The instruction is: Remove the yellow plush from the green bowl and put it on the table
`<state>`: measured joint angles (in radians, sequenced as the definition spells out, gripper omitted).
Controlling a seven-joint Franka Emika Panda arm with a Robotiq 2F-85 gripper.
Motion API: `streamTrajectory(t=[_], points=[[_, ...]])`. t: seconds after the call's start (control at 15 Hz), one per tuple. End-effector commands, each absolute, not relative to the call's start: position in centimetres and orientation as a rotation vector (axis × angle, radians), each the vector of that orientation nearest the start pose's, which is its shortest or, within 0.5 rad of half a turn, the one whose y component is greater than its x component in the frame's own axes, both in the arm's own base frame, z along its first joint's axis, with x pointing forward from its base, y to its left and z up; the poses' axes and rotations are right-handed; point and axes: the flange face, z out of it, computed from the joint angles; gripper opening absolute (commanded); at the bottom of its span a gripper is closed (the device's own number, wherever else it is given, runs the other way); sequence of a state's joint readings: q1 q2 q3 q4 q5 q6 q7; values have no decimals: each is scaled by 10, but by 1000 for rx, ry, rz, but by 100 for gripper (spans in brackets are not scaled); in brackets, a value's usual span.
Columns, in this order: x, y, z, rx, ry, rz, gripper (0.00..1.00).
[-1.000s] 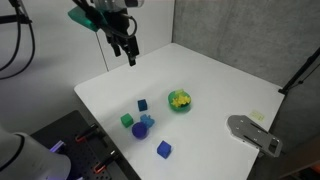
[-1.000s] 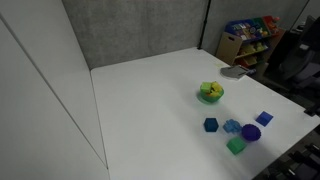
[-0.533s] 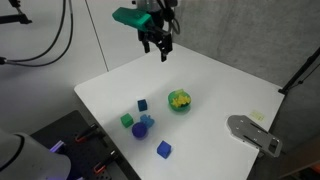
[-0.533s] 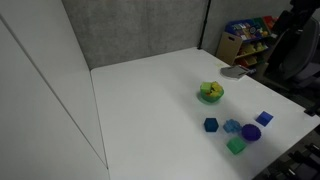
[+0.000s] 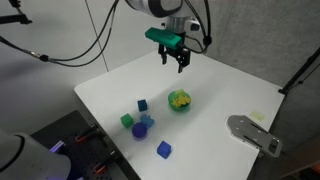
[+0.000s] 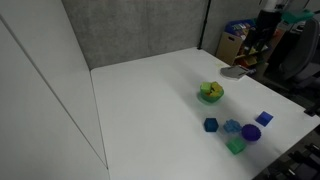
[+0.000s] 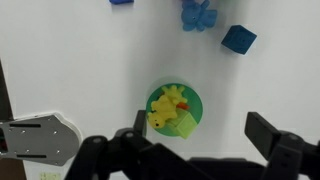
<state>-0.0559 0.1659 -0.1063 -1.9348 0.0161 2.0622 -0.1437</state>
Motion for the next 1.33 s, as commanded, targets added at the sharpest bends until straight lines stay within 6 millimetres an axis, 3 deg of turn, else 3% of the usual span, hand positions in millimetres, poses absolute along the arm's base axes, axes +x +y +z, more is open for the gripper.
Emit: streamTrajectory(t=[0.0, 0.07, 0.13, 0.4, 0.8, 1.27], points=[[613, -103, 372, -3142, 33, 90, 100], [616, -103, 370, -3139, 24, 104, 100], [603, -98, 369, -3142, 46, 111, 100], [606, -97, 360, -3141, 42, 129, 100], [640, -110, 296, -3182, 216, 111, 100], [666, -102, 216, -3223, 124, 151, 100]])
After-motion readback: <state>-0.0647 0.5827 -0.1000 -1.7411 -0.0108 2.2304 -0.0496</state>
